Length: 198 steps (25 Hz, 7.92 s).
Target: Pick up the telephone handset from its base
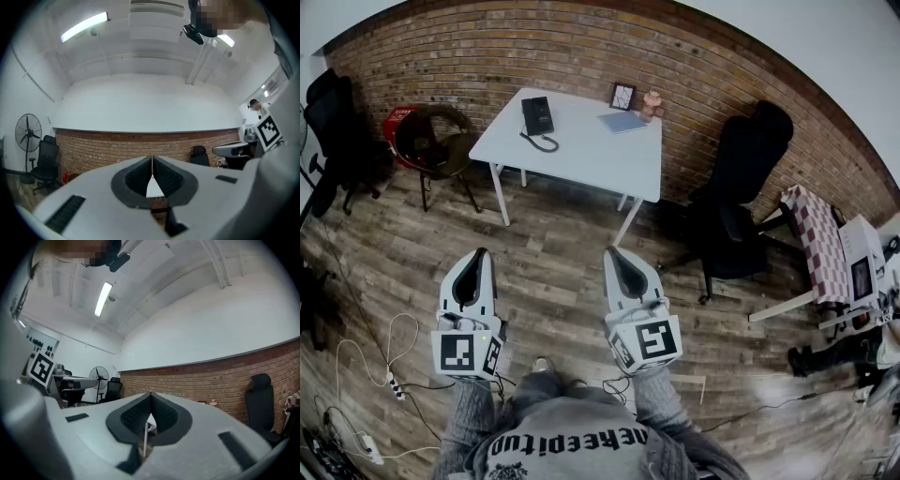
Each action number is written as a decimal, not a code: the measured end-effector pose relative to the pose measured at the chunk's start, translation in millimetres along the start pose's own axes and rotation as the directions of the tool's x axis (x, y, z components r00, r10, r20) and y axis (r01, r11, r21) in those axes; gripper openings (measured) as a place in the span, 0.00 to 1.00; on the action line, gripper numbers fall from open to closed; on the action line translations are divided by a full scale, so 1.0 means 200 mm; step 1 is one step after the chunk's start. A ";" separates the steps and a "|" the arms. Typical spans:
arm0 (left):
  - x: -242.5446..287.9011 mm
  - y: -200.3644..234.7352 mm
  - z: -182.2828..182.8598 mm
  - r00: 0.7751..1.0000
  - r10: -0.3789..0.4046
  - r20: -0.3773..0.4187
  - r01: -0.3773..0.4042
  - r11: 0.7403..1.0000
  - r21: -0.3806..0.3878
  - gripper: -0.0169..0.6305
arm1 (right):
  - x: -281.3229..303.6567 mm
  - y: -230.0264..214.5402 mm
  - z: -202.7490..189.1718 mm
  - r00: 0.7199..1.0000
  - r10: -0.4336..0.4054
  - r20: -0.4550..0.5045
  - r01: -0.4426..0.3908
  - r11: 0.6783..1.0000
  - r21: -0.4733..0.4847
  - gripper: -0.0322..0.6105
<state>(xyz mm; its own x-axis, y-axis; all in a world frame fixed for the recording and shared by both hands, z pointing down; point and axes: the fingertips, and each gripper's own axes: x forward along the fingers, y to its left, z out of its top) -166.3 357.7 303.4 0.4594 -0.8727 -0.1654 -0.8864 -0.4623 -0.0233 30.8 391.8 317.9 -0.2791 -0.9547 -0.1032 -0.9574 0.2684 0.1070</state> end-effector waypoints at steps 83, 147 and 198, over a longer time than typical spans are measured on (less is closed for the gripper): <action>2.83 1.02 -0.50 0.998 0.070 0.001 -0.070 0.997 0.029 0.05 | 2.93 -1.20 -0.38 0.986 0.146 0.084 -0.148 0.989 0.021 0.06; 3.52 1.19 -2.25 0.669 -0.450 -0.592 -0.006 0.793 -0.610 0.19 | 3.46 -1.36 -0.85 0.975 -0.079 -0.208 0.068 0.996 -0.060 0.06; 2.97 0.97 -0.95 0.965 -0.070 -0.255 -0.019 0.943 -0.333 0.13 | 2.95 -1.35 -0.52 0.988 0.153 -0.012 -0.153 0.988 -0.016 0.06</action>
<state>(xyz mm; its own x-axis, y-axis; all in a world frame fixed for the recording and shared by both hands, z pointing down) -54.4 -279.6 388.7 0.5195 -0.8494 0.0932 -0.8260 -0.4714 0.3090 132.6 -258.2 331.0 -0.4213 -0.9039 -0.0733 -0.9020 0.4093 0.1374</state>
